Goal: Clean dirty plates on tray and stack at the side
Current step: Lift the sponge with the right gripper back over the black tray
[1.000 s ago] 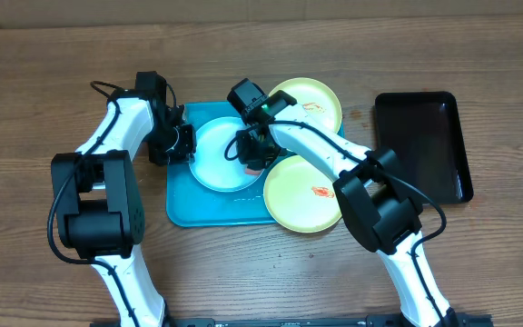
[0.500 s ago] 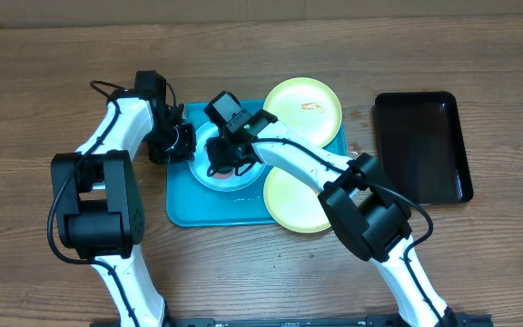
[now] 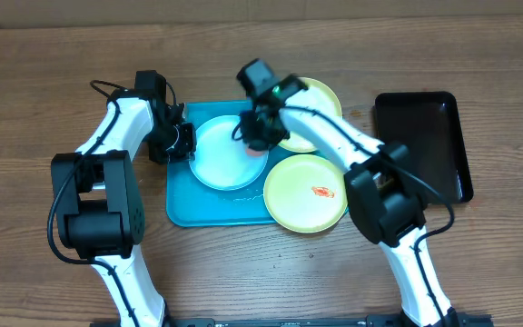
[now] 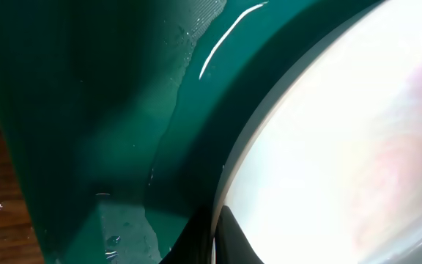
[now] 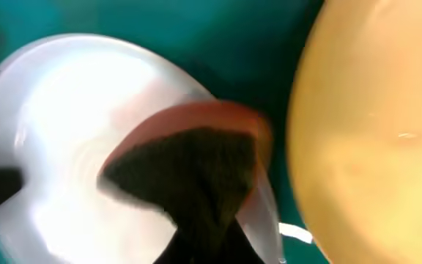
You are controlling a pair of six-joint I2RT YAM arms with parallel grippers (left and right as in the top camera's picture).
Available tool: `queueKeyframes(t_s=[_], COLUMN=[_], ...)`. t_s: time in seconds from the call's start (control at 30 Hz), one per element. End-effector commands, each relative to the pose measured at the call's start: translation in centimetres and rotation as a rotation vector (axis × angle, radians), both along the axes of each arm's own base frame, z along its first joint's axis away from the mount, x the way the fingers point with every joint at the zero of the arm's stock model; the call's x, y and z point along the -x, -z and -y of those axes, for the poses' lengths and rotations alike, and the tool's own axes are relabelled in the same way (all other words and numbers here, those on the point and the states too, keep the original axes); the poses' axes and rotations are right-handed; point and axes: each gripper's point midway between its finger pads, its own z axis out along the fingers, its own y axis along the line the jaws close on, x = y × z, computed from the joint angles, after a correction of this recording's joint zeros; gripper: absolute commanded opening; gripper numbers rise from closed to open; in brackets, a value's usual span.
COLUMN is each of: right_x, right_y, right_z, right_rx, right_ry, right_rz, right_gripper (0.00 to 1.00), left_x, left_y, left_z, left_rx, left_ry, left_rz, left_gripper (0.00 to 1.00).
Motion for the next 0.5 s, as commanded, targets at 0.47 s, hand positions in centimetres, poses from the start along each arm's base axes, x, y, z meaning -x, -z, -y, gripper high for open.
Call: queueKeyframes(t_s=[0.47], right_x=[-0.8], right_y=[-23.2], right_z=[19.6], right_rx=[-0.080], right_ry=[0.308], right_rz=[0.193], right_gripper=[0.04], left_x=[-0.2], left_y=[1.1], left_z=[0.0], left_rx=[-0.009], left_ry=[-0.002], left_rz=[-0.008], left_gripper=[0.04])
